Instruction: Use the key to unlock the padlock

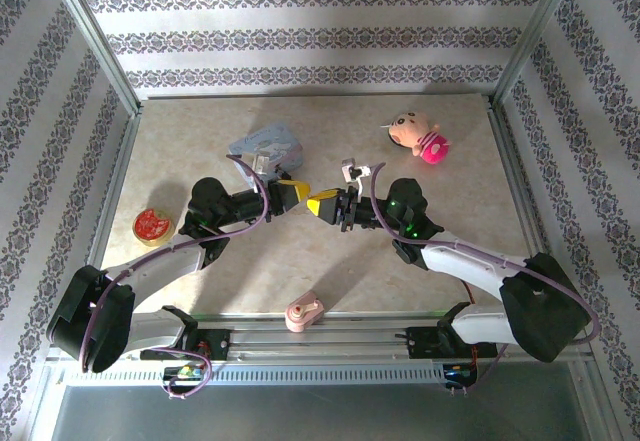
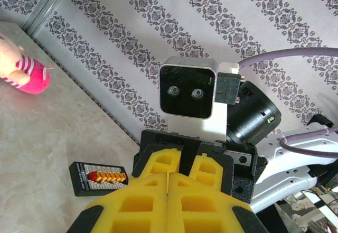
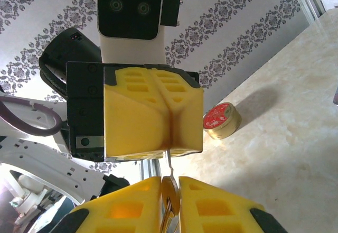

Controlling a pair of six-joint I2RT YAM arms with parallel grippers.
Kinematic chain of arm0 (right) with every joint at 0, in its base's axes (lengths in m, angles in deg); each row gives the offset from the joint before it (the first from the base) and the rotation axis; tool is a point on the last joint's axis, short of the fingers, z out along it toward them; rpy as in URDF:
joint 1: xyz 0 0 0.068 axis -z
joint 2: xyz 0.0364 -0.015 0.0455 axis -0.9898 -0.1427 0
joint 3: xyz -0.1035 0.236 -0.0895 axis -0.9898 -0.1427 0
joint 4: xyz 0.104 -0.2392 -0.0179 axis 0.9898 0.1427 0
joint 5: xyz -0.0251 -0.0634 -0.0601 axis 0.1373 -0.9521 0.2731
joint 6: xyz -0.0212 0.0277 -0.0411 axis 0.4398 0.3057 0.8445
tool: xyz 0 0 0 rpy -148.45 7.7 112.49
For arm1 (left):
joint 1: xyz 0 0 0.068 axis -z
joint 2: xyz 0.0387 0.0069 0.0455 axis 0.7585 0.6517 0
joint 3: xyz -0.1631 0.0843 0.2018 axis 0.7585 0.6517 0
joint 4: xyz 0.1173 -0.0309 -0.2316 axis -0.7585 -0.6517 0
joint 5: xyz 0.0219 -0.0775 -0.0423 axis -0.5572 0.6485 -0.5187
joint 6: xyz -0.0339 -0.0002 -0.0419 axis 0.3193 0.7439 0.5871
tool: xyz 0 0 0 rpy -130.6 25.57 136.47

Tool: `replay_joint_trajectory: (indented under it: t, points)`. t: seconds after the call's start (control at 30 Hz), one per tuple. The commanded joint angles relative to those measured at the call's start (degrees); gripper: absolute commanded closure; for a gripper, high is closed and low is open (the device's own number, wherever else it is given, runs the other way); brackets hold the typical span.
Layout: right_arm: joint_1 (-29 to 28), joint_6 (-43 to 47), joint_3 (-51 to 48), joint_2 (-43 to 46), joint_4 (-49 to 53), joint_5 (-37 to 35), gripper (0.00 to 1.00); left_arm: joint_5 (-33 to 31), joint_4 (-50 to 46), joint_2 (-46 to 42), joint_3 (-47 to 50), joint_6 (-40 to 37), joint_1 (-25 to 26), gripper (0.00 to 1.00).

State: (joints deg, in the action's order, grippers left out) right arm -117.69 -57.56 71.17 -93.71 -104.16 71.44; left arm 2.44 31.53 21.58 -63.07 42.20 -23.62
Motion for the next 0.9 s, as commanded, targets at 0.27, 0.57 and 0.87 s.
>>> replay_joint_trajectory:
  t: [0.27,0.57,0.87]
  points:
    - [-0.7,-0.1,-0.1,0.5,-2.8,0.2,0.81,-0.7,3.7,-0.5,-0.5,0.5,-1.4,1.00]
    - [-0.6,0.0,-0.2,1.1,-2.4,0.7,0.94,-1.6,4.0,-0.2,-0.2,0.8,-1.4,1.00]
    - [0.3,0.9,-1.2,2.8,4.4,-4.8,1.00,-7.5,1.4,-1.5,0.6,1.8,-2.2,0.40]
